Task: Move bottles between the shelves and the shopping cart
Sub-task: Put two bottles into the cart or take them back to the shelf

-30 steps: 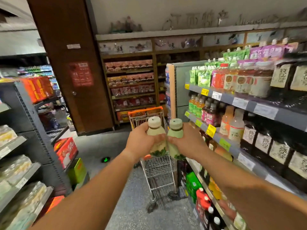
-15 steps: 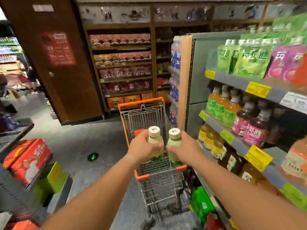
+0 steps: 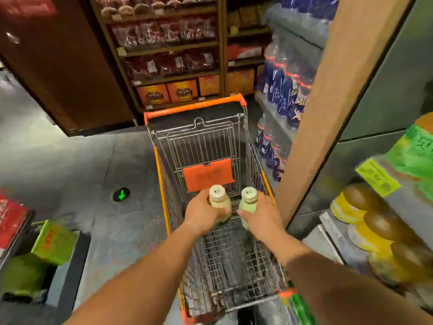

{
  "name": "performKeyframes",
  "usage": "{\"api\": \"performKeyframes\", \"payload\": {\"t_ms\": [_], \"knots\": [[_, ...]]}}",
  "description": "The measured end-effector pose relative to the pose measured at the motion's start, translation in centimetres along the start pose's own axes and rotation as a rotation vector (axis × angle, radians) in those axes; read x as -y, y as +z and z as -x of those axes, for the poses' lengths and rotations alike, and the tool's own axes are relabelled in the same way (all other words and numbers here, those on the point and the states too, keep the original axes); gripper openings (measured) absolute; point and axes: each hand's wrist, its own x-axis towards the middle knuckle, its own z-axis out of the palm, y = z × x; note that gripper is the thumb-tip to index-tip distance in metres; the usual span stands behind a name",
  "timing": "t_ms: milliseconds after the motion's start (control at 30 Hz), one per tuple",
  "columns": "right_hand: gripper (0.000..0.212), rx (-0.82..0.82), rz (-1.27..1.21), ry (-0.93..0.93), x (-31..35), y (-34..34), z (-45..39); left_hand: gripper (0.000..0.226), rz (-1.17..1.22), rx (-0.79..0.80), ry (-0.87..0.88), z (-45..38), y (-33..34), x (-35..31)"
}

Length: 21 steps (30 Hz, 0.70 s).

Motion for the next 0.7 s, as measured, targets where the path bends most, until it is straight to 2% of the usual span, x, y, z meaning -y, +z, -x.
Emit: {"api": "performKeyframes", "payload": {"t_ms": [100,167,200,267,333,400,533,700], "knots": [[0.055,0.029,-0.049,0.063,-2.1,3.2,-7.0,0.059,0.047,0.038,-0.056,-8.1,3.4,2.4],[0.043,0.071,-0.114,0.055,-3.7,6.0,-11.2,0.061,0.080,0.066,-0.087,-13.2,5.5,4.3],[0.039,0.032,-0.090,0.033,-4.7,7.8,-13.2,0.063,0.096,0.072,-0.107,-15.7,6.5,5.5],[0.044,-0.035,-0.114,0.078,-6.3,10.7,-17.4,0.066,0.130,0.095,-0.157,-20.5,8.5,8.1],[0.058,0.031,-0.164,0.215,-8.1,13.6,-21.5,0.064,0.127,0.115,-0.187,-24.7,10.4,11.3],[0.068,-0.007,-0.208,0.289,-9.9,16.7,-25.3,0.059,0.089,0.111,-0.197,-28.5,12.0,14.5],[0.059,-0.008,-0.147,0.313,-13.3,23.1,-31.3,0.059,0.051,0.118,-0.219,-34.1,15.3,19.9],[0.049,-0.129,-0.087,0.360,-15.3,27.3,-36.3,0.067,0.064,0.123,-0.197,-38.6,18.4,23.1]]}}
